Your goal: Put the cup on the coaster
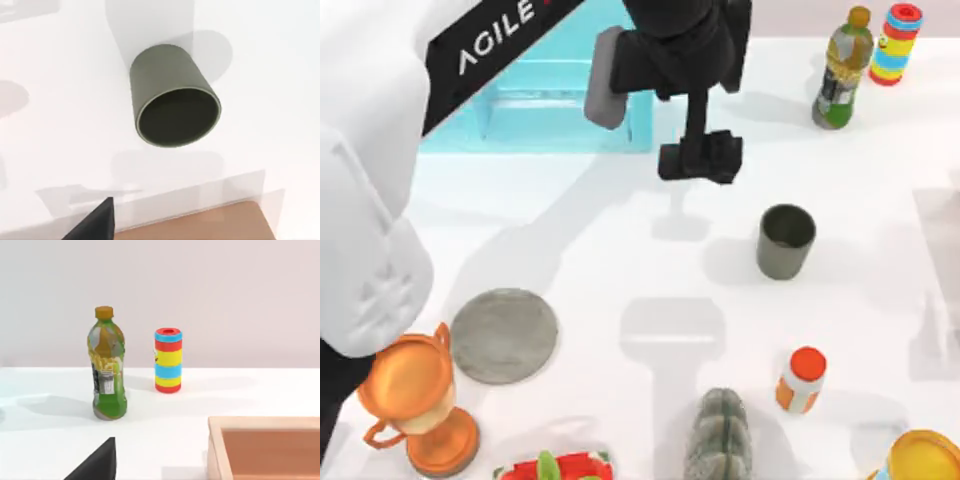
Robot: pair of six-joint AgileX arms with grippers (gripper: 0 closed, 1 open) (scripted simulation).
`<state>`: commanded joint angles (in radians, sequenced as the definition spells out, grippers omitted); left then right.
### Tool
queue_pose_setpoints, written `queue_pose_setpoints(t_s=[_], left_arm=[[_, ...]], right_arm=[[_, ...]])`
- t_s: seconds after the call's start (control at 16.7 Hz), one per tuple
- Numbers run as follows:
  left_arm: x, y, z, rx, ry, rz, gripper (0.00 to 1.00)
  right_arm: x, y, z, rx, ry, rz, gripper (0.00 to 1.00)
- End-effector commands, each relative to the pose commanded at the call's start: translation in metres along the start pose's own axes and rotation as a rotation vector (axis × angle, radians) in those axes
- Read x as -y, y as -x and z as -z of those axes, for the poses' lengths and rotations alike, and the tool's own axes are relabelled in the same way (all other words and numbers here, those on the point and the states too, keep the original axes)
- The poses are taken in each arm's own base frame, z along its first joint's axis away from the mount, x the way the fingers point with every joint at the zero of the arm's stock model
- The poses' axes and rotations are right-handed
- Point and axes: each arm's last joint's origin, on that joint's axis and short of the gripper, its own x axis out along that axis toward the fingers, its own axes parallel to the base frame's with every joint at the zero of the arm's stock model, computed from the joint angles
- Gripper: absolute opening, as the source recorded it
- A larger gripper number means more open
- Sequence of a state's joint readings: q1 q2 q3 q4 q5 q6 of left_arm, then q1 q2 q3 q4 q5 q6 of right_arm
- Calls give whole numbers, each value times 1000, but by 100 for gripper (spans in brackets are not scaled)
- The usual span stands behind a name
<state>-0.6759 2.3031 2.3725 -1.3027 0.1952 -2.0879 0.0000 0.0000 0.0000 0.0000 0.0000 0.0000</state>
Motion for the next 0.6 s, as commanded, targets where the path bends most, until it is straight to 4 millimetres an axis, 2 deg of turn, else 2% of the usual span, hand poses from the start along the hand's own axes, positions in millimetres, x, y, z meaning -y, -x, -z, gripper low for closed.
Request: queue_pose_setpoints(t_s=[0.18,0.3,0.42,0.6], left_arm=[[-3,-42,23,23,113,-96,100],[-7,-59,32,38,157,-133,100],[-9,-67,36,45,178,-150,100],[-9,-67,36,45,178,-150,100]], right_arm=[[0,0,0,0,0,0,100],[0,0,0,0,0,0,100],[0,0,0,0,0,0,100],[0,0,0,0,0,0,100]])
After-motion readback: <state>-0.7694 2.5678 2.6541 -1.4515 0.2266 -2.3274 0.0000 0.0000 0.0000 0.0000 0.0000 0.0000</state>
